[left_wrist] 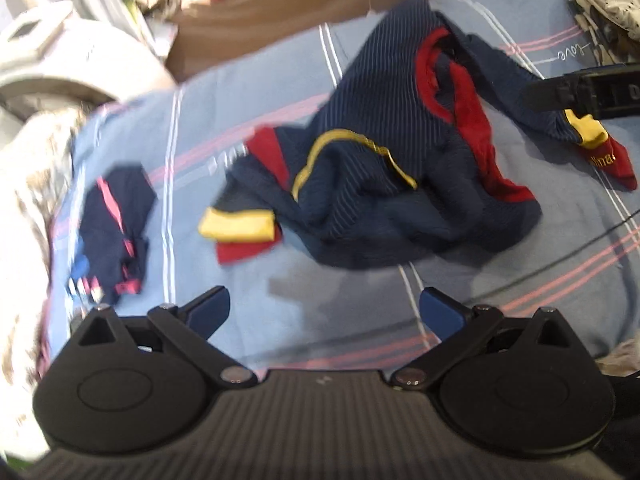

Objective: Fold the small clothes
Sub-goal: 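Grasp the navy romper's red-trimmed edge with the right gripper and lift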

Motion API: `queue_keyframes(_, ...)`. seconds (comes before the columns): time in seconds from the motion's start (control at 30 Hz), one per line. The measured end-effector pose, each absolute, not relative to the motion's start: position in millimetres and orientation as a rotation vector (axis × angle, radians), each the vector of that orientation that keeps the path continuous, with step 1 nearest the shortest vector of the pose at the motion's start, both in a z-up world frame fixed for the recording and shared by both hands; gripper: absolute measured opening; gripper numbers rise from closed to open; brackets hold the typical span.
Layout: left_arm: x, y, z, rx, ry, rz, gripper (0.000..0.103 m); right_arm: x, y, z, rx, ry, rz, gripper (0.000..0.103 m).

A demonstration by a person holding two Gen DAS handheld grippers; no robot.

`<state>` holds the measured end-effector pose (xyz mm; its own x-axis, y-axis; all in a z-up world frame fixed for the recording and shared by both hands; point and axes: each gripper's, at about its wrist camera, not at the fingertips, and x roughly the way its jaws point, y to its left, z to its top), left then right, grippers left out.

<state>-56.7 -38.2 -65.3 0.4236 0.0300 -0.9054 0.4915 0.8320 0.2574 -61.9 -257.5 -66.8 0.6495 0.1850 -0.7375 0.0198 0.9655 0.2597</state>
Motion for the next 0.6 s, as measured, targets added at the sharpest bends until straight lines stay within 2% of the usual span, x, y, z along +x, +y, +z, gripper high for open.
queue_keyframes(0.07, -46.3, -42.6, -68.3, 0.563, 1.075, -0.306, 0.103, -59.4, -258.9, -66.7, 0.245, 0.854, 0.081, 0.103)
queue_keyframes(0.17, -24.8, -52.6, -76.7, 0.562, 1.071, -0.343, 0.093, -52.9, -260.5, -70.4, 0.253, 0.854, 0.065, 0.103)
queue_keyframes(0.23, -11.5, -57.7, -82.4, 0.566, 1.069, -0.374, 0.092, -45.7, -258.9, -74.0, 0.262, 0.875, 0.049, 0.103)
queue_keyframes(0.33, 4.8, -57.1, -92.9, 0.584, 0.997, -0.379, 0.083, -35.0, -251.4, -79.4, 0.267, 0.886, 0.053, 0.103)
queue_keyframes(0.43, 26.6, -50.2, -112.1, 0.636, 0.993, -0.373, 0.061, -17.6, -241.4, -93.5, 0.277, 0.906, 0.064, 0.103)
queue_keyframes(0.47, 32.9, -45.9, -117.0, 0.632, 1.002, -0.374, 0.05, -10.0, -238.0, -100.0, 0.289, 0.914, 0.082, 0.103)
queue_keyframes(0.5, 38.4, -42.4, -121.3, 0.627, 1.018, -0.381, 0.045, -1.8, -234.4, -107.7, 0.298, 0.928, 0.1, 0.103)
queue_keyframes(0.6, 48.8, -29.4, -129.7, 0.601, 1.068, -0.398, 0.044, 22.8, -226.6, -131.0, 0.325, 0.984, 0.114, 0.103)
